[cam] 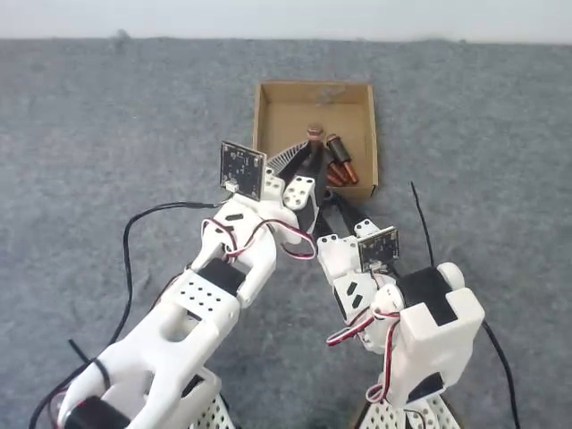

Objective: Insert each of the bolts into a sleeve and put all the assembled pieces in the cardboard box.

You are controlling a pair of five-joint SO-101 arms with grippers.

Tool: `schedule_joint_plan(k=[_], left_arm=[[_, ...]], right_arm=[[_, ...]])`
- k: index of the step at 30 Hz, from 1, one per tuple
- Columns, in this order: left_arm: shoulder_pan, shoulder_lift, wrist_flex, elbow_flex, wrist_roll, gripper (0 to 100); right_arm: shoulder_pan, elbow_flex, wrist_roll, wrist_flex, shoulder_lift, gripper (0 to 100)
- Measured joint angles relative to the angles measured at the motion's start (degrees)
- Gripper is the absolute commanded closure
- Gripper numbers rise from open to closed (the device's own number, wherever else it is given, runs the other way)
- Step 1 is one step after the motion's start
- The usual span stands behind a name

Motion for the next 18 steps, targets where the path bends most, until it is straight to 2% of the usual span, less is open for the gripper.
schedule_joint_plan(k=[12,18], left_arm=[[0.0,0.1,0.0,-0.8,-1.7,99],[0.0,8.5,-3.9,-0.8,-2.5,99]], right_arm=[[-0.2,0.0,3.3,0.0,-0.2,99.3],[-0.2,0.0,3.5,0.0,-0.2,99.3]])
